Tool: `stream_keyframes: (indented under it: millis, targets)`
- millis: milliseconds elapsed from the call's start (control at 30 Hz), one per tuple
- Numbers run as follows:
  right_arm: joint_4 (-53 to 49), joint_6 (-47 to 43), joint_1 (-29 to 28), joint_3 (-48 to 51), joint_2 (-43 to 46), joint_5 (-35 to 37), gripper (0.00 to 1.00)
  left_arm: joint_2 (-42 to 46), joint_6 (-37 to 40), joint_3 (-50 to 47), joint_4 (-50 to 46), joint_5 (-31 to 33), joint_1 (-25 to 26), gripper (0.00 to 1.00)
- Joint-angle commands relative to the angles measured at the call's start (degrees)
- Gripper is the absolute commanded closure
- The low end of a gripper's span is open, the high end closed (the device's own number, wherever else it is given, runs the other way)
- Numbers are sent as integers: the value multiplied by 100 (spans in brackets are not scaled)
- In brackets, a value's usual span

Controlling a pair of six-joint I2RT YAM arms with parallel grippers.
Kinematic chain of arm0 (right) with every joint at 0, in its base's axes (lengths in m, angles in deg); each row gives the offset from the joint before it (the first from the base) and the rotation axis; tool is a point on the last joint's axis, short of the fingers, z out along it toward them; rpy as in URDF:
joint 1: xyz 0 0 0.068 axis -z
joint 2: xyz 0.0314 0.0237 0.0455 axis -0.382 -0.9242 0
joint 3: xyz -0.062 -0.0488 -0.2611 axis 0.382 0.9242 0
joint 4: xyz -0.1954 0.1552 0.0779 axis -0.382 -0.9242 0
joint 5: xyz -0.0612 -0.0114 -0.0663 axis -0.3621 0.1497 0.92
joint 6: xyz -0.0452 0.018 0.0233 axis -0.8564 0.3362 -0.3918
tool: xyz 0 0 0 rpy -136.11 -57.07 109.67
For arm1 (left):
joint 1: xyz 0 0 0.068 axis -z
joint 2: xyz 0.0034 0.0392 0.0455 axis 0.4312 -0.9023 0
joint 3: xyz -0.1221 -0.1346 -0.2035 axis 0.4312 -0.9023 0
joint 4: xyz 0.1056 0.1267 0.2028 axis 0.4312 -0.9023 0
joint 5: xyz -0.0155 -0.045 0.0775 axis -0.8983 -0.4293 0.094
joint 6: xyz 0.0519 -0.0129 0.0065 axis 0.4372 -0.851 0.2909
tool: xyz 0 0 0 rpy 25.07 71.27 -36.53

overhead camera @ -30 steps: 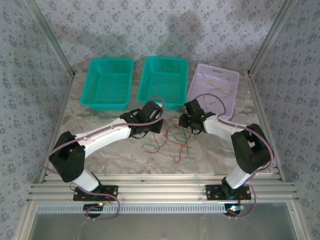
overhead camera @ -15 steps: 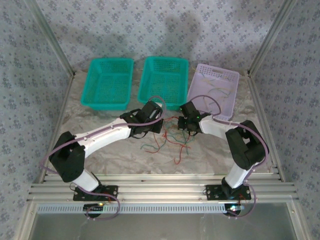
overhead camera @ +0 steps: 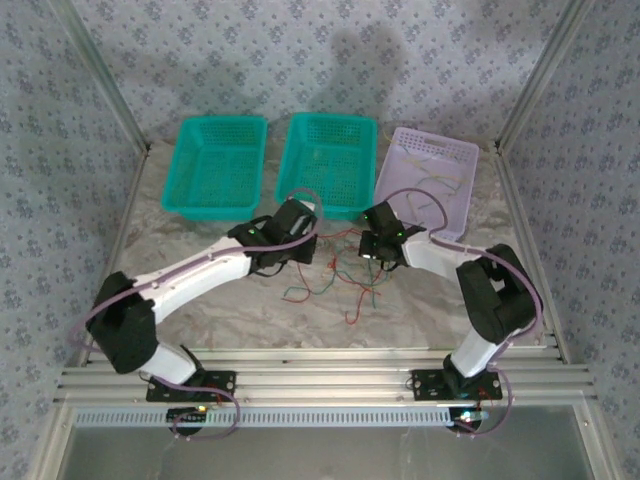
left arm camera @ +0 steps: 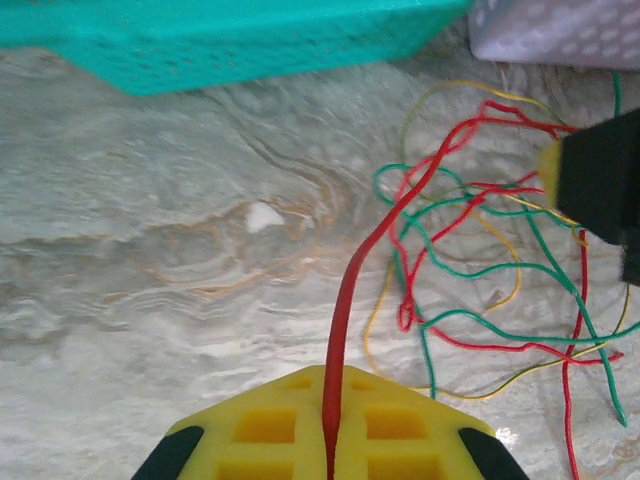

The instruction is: Untangle the cables

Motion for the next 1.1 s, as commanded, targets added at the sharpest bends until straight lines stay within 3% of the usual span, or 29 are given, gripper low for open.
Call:
stream_keyframes:
  millis: [0,200,400,667,1067]
  targets:
    - [-190,142,197,145,429,347,100,603,87,210,-505,429,-355,100]
    - [-282,304,381,281,936,151,100,1141,-14,370,-1080,614,-780,100]
    - [-251,40,384,276,1883,-131,100,1465,38,356,-1305,553,-851,100]
    - [249,-263,154,190,2933,-715,100,1597,-100,83,-734,-131,-851,100]
    - [882,-1108,-793,-149,2949,-902,100,1392,-564,-63,87,-1131,-834,100]
